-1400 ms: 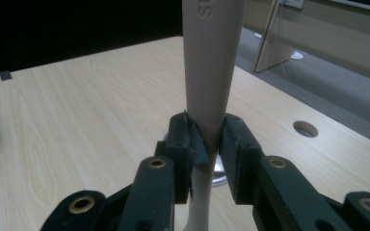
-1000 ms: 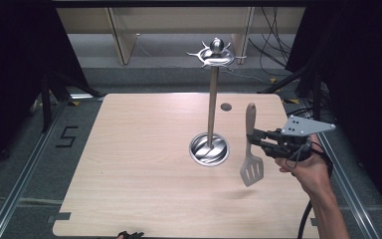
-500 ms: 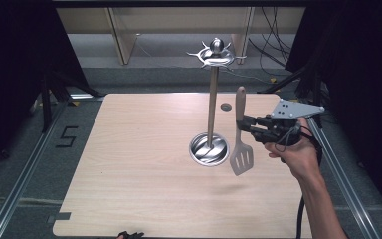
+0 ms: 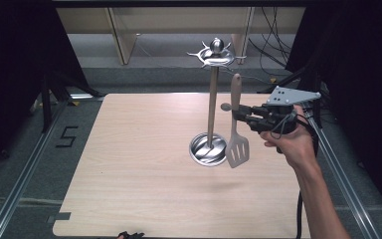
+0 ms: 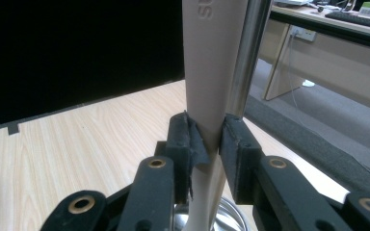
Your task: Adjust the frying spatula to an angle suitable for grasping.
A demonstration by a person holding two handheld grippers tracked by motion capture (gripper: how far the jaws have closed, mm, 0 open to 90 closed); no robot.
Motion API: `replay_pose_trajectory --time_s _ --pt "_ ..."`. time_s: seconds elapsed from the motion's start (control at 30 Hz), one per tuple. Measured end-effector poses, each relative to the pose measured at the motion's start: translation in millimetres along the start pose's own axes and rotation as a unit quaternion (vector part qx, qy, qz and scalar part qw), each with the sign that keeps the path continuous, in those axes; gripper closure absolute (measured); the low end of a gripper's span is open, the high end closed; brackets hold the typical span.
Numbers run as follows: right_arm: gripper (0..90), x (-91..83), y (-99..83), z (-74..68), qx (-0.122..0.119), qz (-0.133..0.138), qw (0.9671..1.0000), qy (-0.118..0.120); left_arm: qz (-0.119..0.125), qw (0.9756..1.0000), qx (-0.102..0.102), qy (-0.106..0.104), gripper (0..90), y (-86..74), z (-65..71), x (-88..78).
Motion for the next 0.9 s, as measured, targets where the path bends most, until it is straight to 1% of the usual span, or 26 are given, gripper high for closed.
replay_pose_trajectory --time_s 0.03,0.07,0.13,0.17,0.2,0.23,0.33,0.37,0.4,0.43,0.47,0.5,0.53,0.57,0.6,0.63,0.7,0.77,0.8,0.83,0.87,0.9 --pt "75.7 0.4 0.7 0.1 0.005 0.002 1.0 -0.005 0.0 1.0 0.0 0.0 17.3 0.0 0.1 0.0" --pt "75.7 0.7 1.4 0.1 0.009 -0.002 1.0 0.001 0.0 1.0 0.0 0.0 17.3 0.0 0.2 0.0" --pt "75.7 2.4 3.3 0.3 0.009 -0.002 1.0 0.001 0.0 1.0 0.0 0.0 17.3 -0.1 0.1 0.0" --pt "75.7 2.8 4.6 0.9 0.003 -0.001 1.0 -0.004 0.0 1.0 0.0 0.0 17.3 -0.1 0.0 -0.1" --pt "75.7 3.2 5.6 1.2 0.002 -0.005 1.0 -0.004 0.0 1.0 0.0 0.0 17.3 0.0 0.1 -0.1" --pt "75.7 4.3 6.3 0.6 0.01 -0.005 0.9999 -0.001 0.0 1.0 0.0 0.002 17.3 0.1 0.2 -0.3" --pt "75.6 6.2 9.8 2.8 0.007 -0.003 0.9999 -0.009 -0.001 1.0 0.0 0.003 17.2 0.0 0.2 -0.5" --pt "75.7 6.3 10.4 2.6 0.013 -0.009 0.9999 -0.005 -0.001 1.0 0.0 0.003 17.3 0.0 0.2 -0.5" --pt "75.6 7.9 11.2 3.0 0.012 -0.002 0.9999 -0.009 0.0 1.0 0.0 0.003 17.3 0.0 0.2 -0.5" --pt "75.7 8.7 11.3 2.4 0.017 -0.003 0.9998 -0.01 -0.001 1.0 0.0 0.003 17.3 0.0 0.2 -0.5" --pt "75.7 9.6 12.0 3.6 0.01 0.0 0.9999 -0.011 -0.001 1.0 0.0 0.003 17.3 0.0 0.2 -0.5" --pt "75.7 9.6 12.0 3.6 0.01 0.0 0.9999 -0.011 -0.001 1.0 0.0 0.003 17.3 0.0 0.2 -0.5" --pt "75.7 9.8 12.0 3.4 0.016 -0.014 0.9998 -0.003 0.0 1.0 0.0 0.003 17.3 0.2 0.3 -0.5" --pt "75.6 11.0 12.2 4.1 0.015 -0.013 0.9998 -0.001 0.0 1.0 0.0 0.002 17.3 0.2 0.3 -0.5" --pt "75.6 11.4 12.4 5.4 0.012 -0.014 0.9998 -0.006 0.0 1.0 0.001 0.001 17.3 0.2 0.4 -0.4" --pt "75.6 12.5 12.2 5.9 0.016 -0.015 0.9997 -0.005 0.0 1.0 0.001 0.002 17.3 0.2 0.4 -0.3" --pt "75.7 13.7 12.3 6.9 0.014 -0.011 0.9998 -0.009 -0.001 1.0 0.001 0.002 17.3 0.2 0.4 -0.4" --pt "75.6 15.2 12.0 8.2 0.016 -0.014 0.9997 -0.007 0.0 1.0 0.0 0.002 17.3 0.2 0.3 -0.5" --pt "75.7 16.5 11.4 8.0 0.02 -0.017 0.9997 0.0 0.0 1.0 0.0 0.003 17.3 0.0 0.2 -0.6" --pt "75.6 16.8 11.5 8.5 0.019 -0.016 0.9997 -0.002 0.0 1.0 0.0 0.003 17.3 -0.1 0.2 -0.6" --pt "75.6 17.3 11.3 8.3 0.02 -0.013 0.9997 -0.009 0.0 1.0 0.0 0.002 17.3 0.0 0.1 -0.6" --pt "75.6 17.9 11.2 8.6 0.02 -0.012 0.9997 -0.009 0.0 1.0 0.0 0.002 17.3 0.0 0.1 -0.6"
Point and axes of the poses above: each handheld gripper's, and its own axes: x roughly forward along the jaws, y roughly out of its top, z roughly to its right, the point moved 3 cm from there along x, roughly forward along the jaws, and after that the axes turned 8 degrees about x, right-handed, at the moved point
